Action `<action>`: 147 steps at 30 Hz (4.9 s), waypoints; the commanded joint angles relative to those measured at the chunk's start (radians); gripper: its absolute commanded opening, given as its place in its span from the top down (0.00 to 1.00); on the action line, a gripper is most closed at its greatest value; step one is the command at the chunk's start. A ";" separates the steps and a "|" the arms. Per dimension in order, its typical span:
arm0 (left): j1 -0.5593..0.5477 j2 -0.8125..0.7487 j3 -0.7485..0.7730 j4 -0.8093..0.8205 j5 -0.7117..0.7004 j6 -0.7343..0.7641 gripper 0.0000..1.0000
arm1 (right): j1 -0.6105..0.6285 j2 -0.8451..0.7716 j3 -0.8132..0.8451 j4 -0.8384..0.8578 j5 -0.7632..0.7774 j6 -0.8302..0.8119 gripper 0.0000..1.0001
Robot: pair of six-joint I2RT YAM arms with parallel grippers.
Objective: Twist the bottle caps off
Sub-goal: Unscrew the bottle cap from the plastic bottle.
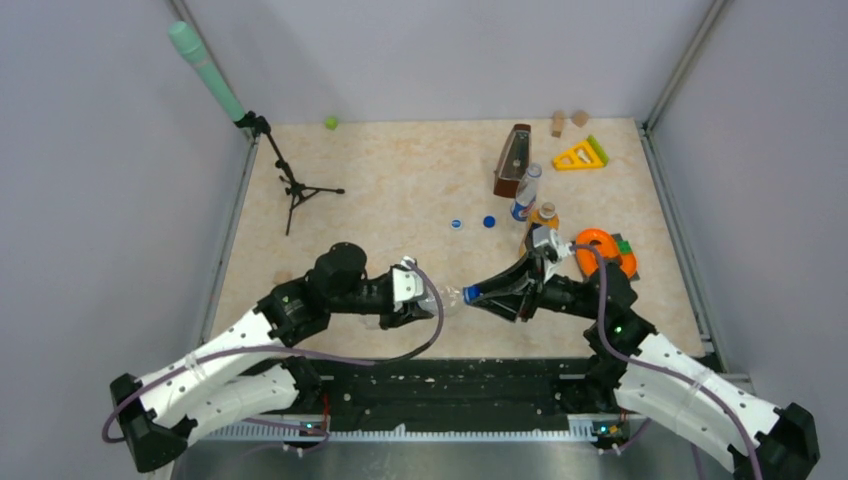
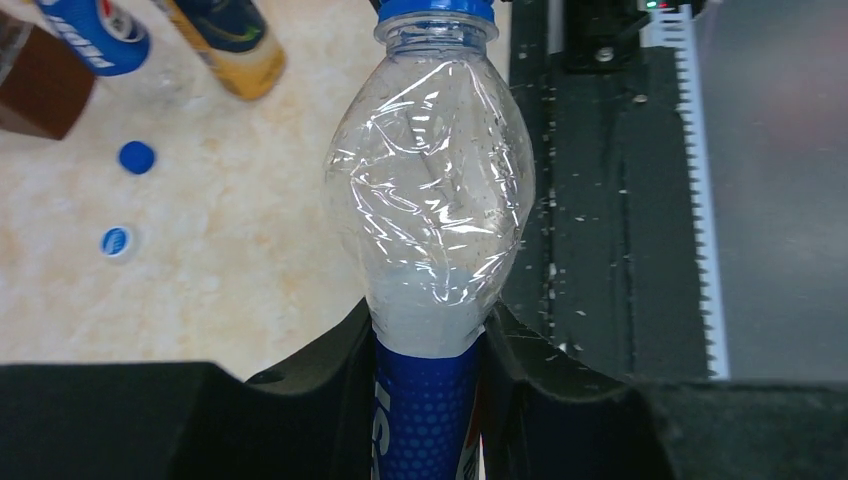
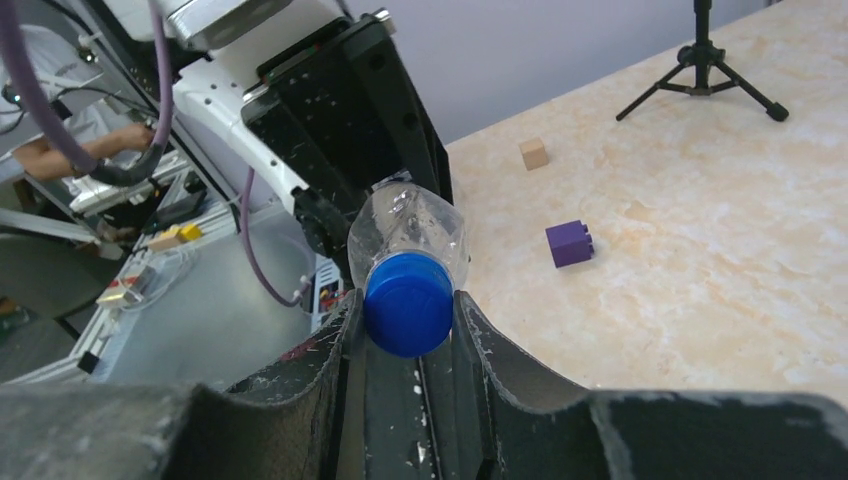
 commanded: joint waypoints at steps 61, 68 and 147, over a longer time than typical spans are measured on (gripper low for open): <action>-0.311 -0.042 -0.252 0.477 -0.808 0.473 1.00 | 0.005 0.184 0.054 0.099 0.284 0.457 0.63; -0.310 -0.019 -0.227 0.449 -0.827 0.407 1.00 | 0.006 0.193 0.069 0.090 0.213 0.396 0.91; -0.282 -0.034 -0.181 0.452 -0.790 0.390 1.00 | 0.005 0.098 0.105 0.043 0.347 0.451 0.40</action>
